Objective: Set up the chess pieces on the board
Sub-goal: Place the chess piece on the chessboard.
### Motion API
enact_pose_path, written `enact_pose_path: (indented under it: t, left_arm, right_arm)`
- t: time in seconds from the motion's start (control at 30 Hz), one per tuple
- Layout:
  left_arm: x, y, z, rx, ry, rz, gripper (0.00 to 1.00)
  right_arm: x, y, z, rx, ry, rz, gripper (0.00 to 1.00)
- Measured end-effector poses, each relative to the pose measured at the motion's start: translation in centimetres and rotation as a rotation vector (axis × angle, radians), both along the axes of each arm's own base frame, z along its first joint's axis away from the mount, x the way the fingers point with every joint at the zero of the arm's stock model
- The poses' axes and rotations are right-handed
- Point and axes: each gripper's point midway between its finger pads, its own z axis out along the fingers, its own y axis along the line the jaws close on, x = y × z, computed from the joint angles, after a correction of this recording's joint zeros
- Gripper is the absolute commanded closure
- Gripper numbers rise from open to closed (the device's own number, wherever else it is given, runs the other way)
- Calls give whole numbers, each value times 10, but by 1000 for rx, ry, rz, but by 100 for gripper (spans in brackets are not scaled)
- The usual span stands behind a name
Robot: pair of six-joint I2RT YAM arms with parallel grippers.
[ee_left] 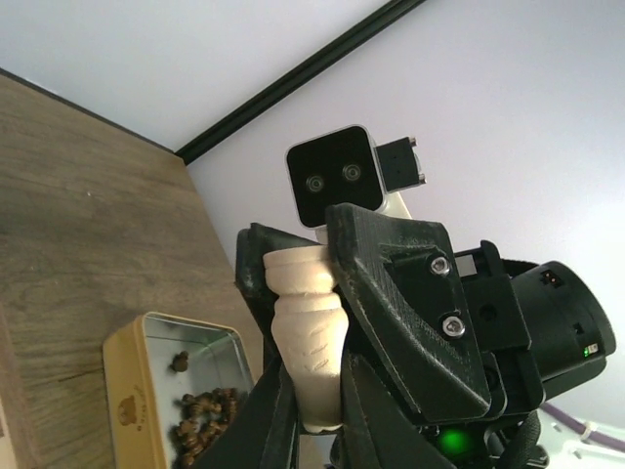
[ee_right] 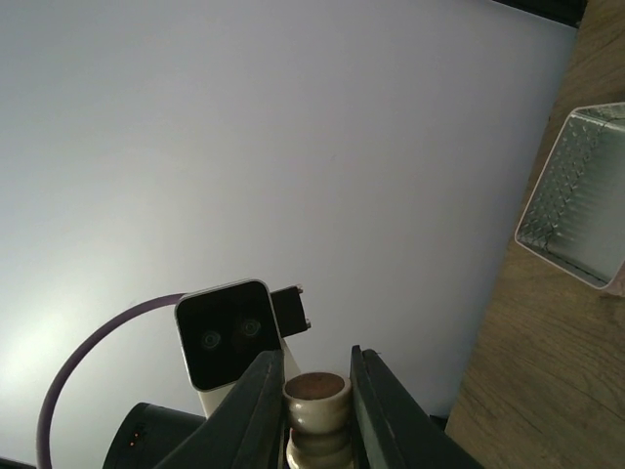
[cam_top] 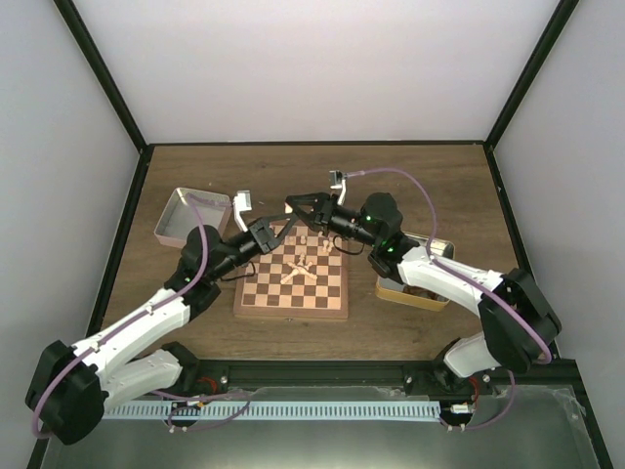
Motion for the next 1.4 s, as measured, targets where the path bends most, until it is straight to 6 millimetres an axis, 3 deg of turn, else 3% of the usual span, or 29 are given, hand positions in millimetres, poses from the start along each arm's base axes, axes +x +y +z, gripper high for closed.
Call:
enact_pose_path:
  t: [0.47,0.57,0.73,0.87,1.07,1.23,1.4]
  left_arm:
    - [-13,7,-1,55,-12,-2,96]
    - [-15,6,-5,85,-23,-12,96]
    - [-13,6,1,207,-94,-19,96]
    - [-17,4,17,352,-220,-57,96]
    - [-22,6,27,575,-382,-112,96]
    - [-23,9,17,721,-451,-159,96]
    - [-30,11,8,803,-509,-222,96]
  right_arm:
    - [-13,-3,1,-21,-36,2,81]
    - [-16,-5,-1,-41,-46,0,70]
    - [-11,-19,-2,-114,-107,-37,42]
    - [-15,-24,1,-219,-191,-4,35]
    - [-28,-21,42,-301,-379,83,33]
    - [-41,-25,39,-341,-419,118,37]
    - [-45,-23,21,-381,-390,171,44]
